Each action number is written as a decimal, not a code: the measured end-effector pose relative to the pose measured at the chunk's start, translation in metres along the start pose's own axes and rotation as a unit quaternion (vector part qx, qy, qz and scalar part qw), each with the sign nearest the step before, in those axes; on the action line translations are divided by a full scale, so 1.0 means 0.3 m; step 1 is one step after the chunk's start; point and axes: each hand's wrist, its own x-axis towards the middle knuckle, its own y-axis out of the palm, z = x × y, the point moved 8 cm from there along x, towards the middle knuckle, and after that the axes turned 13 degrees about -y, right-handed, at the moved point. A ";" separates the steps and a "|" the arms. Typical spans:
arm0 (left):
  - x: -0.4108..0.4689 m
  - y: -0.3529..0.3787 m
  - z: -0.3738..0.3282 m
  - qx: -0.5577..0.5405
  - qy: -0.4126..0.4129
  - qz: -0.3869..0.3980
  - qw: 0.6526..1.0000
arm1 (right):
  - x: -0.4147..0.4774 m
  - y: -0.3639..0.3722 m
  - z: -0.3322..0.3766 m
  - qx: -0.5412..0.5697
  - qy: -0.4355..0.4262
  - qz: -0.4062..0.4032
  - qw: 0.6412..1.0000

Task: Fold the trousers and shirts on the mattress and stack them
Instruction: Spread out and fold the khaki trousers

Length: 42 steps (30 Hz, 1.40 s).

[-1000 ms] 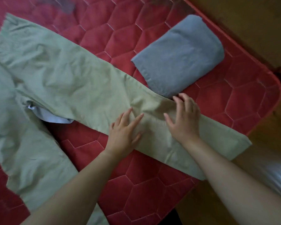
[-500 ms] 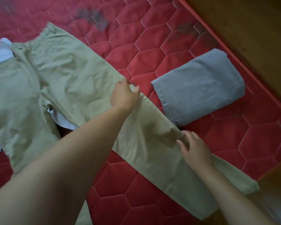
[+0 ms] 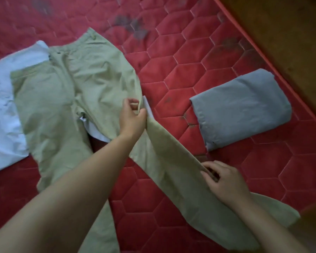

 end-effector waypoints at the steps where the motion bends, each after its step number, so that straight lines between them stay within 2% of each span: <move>1: -0.020 -0.094 0.026 -0.035 0.003 -0.015 0.999 | -0.003 0.022 0.064 0.023 -0.012 0.023 0.999; 4: -0.068 -0.429 0.186 -0.120 -0.031 -0.096 0.988 | -0.028 0.160 0.301 0.107 -0.056 0.140 0.983; 6: -0.098 -0.659 0.352 -0.103 -0.084 -0.157 0.979 | -0.042 0.278 0.443 0.131 -0.073 0.211 0.966; 7: -0.110 -0.759 0.443 -0.078 -0.117 -0.176 0.974 | -0.030 0.324 0.495 0.130 -0.076 0.222 0.963; 9: -0.123 -0.910 0.630 -0.002 -0.195 -0.182 0.964 | 0.045 0.384 0.571 0.128 -0.066 0.185 0.972; 12: -0.083 -0.993 0.826 0.057 -0.267 -0.117 0.955 | 0.215 0.480 0.668 0.124 -0.059 0.106 0.985; 14: -0.009 -0.973 0.847 0.027 -0.251 -0.066 0.965 | 0.322 0.588 0.732 0.096 -0.078 0.111 0.986; 17: 0.137 -0.909 0.758 0.004 -0.174 -0.014 0.985 | 0.460 0.719 0.797 0.053 -0.103 0.108 0.987; 21: 0.370 -0.875 0.606 0.062 -0.071 -0.037 0.995 | 0.659 0.790 0.850 -0.059 -0.149 0.027 0.987; 25: 0.541 -0.833 0.517 -0.019 -0.042 -0.003 0.999 | 0.818 0.851 0.851 -0.121 -0.142 0.029 0.982; 28: 0.597 -0.832 0.474 -0.038 -0.043 -0.029 0.998 | 0.858 0.862 0.855 -0.157 -0.142 0.028 0.977; 32: 0.550 -1.004 0.442 -0.074 0.074 -0.152 0.983 | 0.882 0.808 0.913 -0.129 -0.141 -0.025 0.981; 33: 0.539 -1.058 0.480 -0.079 0.068 -0.176 0.979 | 0.893 0.804 0.937 -0.122 -0.143 -0.033 0.982; 35: 0.551 -1.131 0.610 -0.043 -0.009 -0.179 0.983 | 0.922 0.846 0.985 -0.124 -0.150 0.009 0.981; 37: 0.590 -1.133 0.738 0.036 -0.103 -0.105 0.988 | 0.943 0.935 1.006 -0.158 -0.146 0.095 0.972; 38: 0.617 -1.125 0.767 0.060 -0.118 -0.066 0.989 | 0.951 0.970 1.001 -0.172 -0.136 0.120 0.968; 40: 0.679 -1.122 0.736 0.075 -0.097 -0.050 0.991 | 0.978 0.987 0.988 -0.164 -0.122 0.105 0.973; 42: 0.748 -1.117 0.670 0.092 -0.067 -0.074 0.991 | 1.019 0.960 0.973 -0.102 -0.110 0.033 0.988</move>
